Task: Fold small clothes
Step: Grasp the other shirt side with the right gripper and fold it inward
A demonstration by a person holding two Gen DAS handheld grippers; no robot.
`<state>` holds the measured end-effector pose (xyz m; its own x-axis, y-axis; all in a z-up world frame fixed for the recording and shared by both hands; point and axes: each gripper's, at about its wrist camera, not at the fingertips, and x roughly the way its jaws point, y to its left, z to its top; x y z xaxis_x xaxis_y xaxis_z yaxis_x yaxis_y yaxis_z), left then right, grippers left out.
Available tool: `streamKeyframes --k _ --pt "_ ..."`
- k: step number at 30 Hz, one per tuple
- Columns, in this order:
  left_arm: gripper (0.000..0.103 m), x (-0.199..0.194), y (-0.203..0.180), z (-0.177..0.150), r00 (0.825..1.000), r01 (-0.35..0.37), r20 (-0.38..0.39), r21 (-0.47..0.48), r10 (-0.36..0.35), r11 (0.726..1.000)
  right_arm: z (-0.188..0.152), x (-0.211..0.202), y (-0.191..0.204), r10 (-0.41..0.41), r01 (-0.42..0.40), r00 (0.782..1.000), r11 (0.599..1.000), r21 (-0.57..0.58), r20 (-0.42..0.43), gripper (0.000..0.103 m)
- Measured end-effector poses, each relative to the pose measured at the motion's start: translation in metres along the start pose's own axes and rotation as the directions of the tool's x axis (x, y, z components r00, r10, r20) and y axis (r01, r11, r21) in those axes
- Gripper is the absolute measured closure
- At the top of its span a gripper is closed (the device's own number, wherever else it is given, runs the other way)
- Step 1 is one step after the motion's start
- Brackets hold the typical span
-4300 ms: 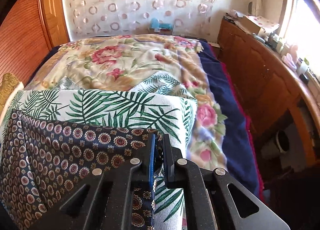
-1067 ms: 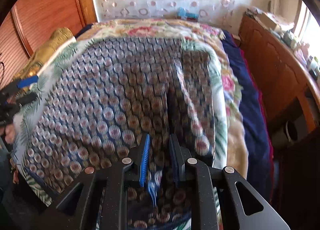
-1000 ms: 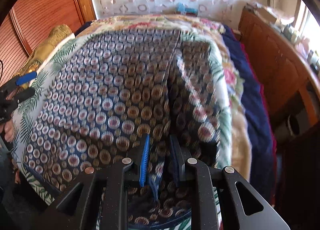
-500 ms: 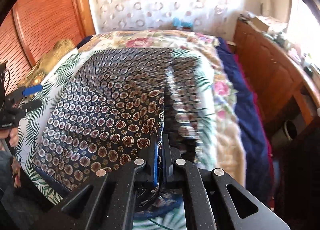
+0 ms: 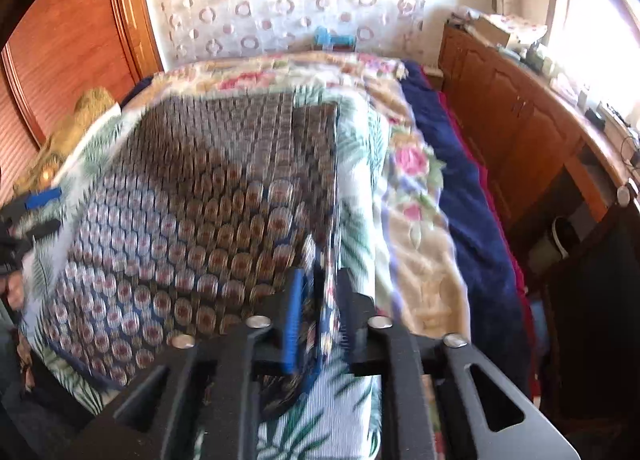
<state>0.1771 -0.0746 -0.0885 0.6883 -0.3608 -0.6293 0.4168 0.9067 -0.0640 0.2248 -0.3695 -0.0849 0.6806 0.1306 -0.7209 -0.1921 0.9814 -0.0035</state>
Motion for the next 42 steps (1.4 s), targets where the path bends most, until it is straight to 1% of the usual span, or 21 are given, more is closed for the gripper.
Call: streamKeyframes --k 1,3,5,7,10,12,14,16,18,21,26,29,30,31,32,33,35,36,38,39,42 --pt "0.027 0.0 0.001 0.001 1.0 -0.003 0.002 -0.002 0.003 1.0 0.01 0.0 0.0 0.0 0.0 1.0 1.0 -0.003 0.019 0.069" --pt "0.027 0.002 0.001 0.006 1.0 -0.01 0.005 -0.006 0.01 1.0 0.027 0.005 0.001 0.008 -0.007 0.999 1.0 -0.012 0.042 0.063" --pt "0.027 0.005 0.002 0.011 1.0 -0.017 0.007 -0.007 0.017 1.0 0.049 0.018 0.005 0.027 -0.025 0.998 0.999 -0.028 0.057 0.062" --pt "0.027 0.008 0.001 0.016 1.0 -0.026 0.011 -0.002 0.026 1.0 0.066 0.037 0.009 0.053 -0.051 0.997 0.998 -0.039 0.048 0.062" --pt "0.027 0.014 0.0 0.024 0.999 -0.037 0.014 0.001 0.037 0.999 0.091 0.081 0.017 0.101 -0.101 0.995 0.994 -0.038 0.0 0.062" --pt "0.027 0.017 -0.001 0.027 0.999 -0.039 0.01 0.002 0.039 0.999 0.105 0.112 0.024 0.109 -0.111 0.993 0.993 -0.043 -0.044 0.062" --pt "0.027 0.02 0.0 0.027 0.999 -0.042 0.006 0.004 0.042 0.999 0.113 0.137 0.022 0.104 -0.108 0.99 0.994 -0.033 -0.09 0.062" --pt "0.027 0.022 0.001 0.026 0.999 -0.044 -0.001 0.005 0.044 0.999 0.117 0.155 0.018 0.135 -0.136 0.982 0.991 0.004 -0.129 0.062" --pt "0.027 0.023 0.002 0.024 0.999 -0.047 -0.009 0.004 0.047 0.999 0.12 0.164 0.015 0.182 -0.179 0.973 0.983 0.034 -0.142 0.062" --pt "0.027 0.026 0.005 0.021 0.999 -0.047 -0.018 -0.007 0.047 0.999 0.127 0.164 0.009 0.234 -0.23 0.964 0.972 0.044 -0.126 0.062" --pt "0.027 0.029 0.002 0.021 0.999 -0.045 -0.026 -0.006 0.045 0.999 0.144 0.17 0.008 0.249 -0.246 0.963 0.968 0.042 -0.101 0.062" --pt "0.027 0.028 0.001 0.02 0.999 -0.044 -0.027 -0.001 0.044 0.999 0.148 0.18 0.021 0.218 -0.221 0.966 0.975 -0.002 -0.137 0.062" --pt "0.027 0.028 0.001 0.02 0.999 -0.046 -0.027 0.0 0.046 0.999 0.146 0.182 0.022 0.214 -0.218 0.966 0.976 -0.01 -0.146 0.069" --pt "0.027 0.027 0.001 0.02 0.999 -0.048 -0.025 -0.001 0.048 0.999 0.145 0.182 0.023 0.218 -0.223 0.964 0.975 -0.018 -0.154 0.094" --pt "0.027 0.026 0.002 0.019 0.999 -0.048 -0.024 -0.002 0.048 0.999 0.144 0.179 0.025 0.217 -0.223 0.965 0.974 -0.029 -0.146 0.1" --pt "0.027 0.025 0.003 0.019 0.999 -0.047 -0.024 -0.003 0.047 0.999 0.145 0.173 0.025 0.204 -0.211 0.971 0.976 -0.045 -0.122 0.1" --pt "0.027 0.024 0.005 0.018 0.999 -0.048 -0.024 -0.005 0.047 0.999 0.147 0.148 0.021 0.137 -0.137 0.991 0.989 -0.054 -0.01 0.101" --pt "0.027 0.023 0.005 0.018 0.999 -0.046 -0.025 -0.006 0.046 0.999 0.148 0.137 0.017 0.113 -0.112 0.993 0.993 -0.044 0.027 0.101" --pt "0.027 0.025 0.006 0.018 0.999 -0.042 -0.03 -0.009 0.041 0.999 0.151 0.119 0.007 0.031 -0.029 0.996 0.999 -0.02 0.089 0.101" --pt "0.027 0.026 0.006 0.017 0.999 -0.037 -0.033 -0.013 0.037 0.999 0.153 0.117 0.003 0.008 -0.006 0.996 1.0 -0.02 0.087 0.101" --pt "0.027 0.027 0.003 0.016 0.999 -0.024 -0.038 -0.01 0.024 1.0 0.153 0.136 -0.005 -0.054 0.054 0.998 0.998 -0.018 -0.012 0.101"
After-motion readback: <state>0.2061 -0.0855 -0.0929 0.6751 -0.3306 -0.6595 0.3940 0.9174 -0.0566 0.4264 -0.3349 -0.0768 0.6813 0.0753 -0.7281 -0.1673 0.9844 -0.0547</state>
